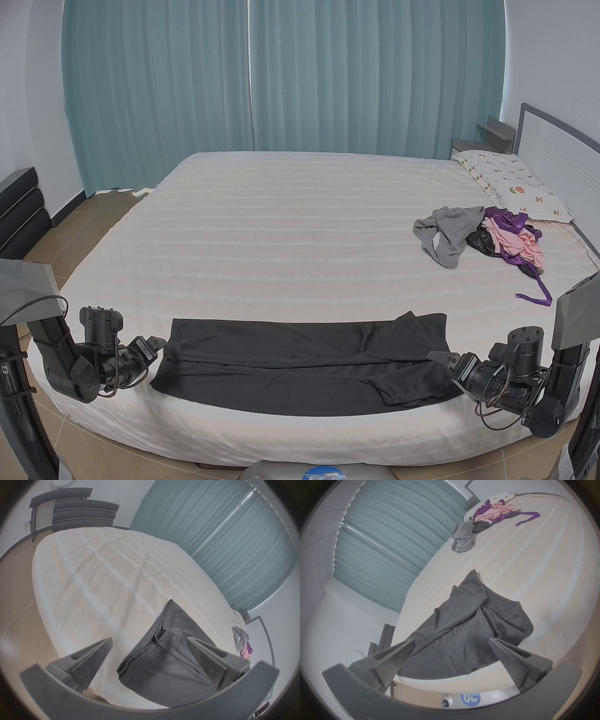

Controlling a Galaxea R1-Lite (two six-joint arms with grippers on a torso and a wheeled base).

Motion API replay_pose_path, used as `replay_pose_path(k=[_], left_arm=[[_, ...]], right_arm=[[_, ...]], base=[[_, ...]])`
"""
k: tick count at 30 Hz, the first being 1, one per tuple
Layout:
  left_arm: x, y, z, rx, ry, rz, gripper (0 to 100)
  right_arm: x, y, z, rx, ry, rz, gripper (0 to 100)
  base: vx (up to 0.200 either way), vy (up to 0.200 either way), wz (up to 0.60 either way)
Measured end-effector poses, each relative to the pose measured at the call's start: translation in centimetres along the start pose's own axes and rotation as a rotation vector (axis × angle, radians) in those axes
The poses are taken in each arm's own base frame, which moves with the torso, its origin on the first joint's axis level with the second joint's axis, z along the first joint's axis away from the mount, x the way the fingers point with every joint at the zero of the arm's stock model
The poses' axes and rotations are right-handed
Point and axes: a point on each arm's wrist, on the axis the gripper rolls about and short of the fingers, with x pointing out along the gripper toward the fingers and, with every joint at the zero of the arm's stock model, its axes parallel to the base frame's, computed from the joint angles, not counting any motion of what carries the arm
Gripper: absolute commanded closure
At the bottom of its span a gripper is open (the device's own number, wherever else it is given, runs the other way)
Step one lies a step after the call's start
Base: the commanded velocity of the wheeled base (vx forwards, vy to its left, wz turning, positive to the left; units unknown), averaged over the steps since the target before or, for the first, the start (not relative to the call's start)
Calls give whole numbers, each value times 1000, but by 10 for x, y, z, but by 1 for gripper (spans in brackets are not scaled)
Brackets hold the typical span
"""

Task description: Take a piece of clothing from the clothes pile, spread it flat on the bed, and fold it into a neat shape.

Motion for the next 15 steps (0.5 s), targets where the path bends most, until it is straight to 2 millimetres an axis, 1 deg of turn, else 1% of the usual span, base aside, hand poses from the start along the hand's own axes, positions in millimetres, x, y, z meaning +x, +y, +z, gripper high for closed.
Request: replay_pose_path(k=[4, 10, 15], left_arm=[[0, 0, 0, 0, 0, 1, 0], [0, 1, 1, -1, -2, 3, 0], [1, 1, 1, -3, -3, 4, 0]], right_arm=[[2, 0, 4, 1, -14, 4, 0], [15, -3, 5, 13, 16, 31, 0], [25, 0, 2, 7, 42, 63, 0]], base=[[0, 0, 0], [0, 0, 0], [0, 0, 0]])
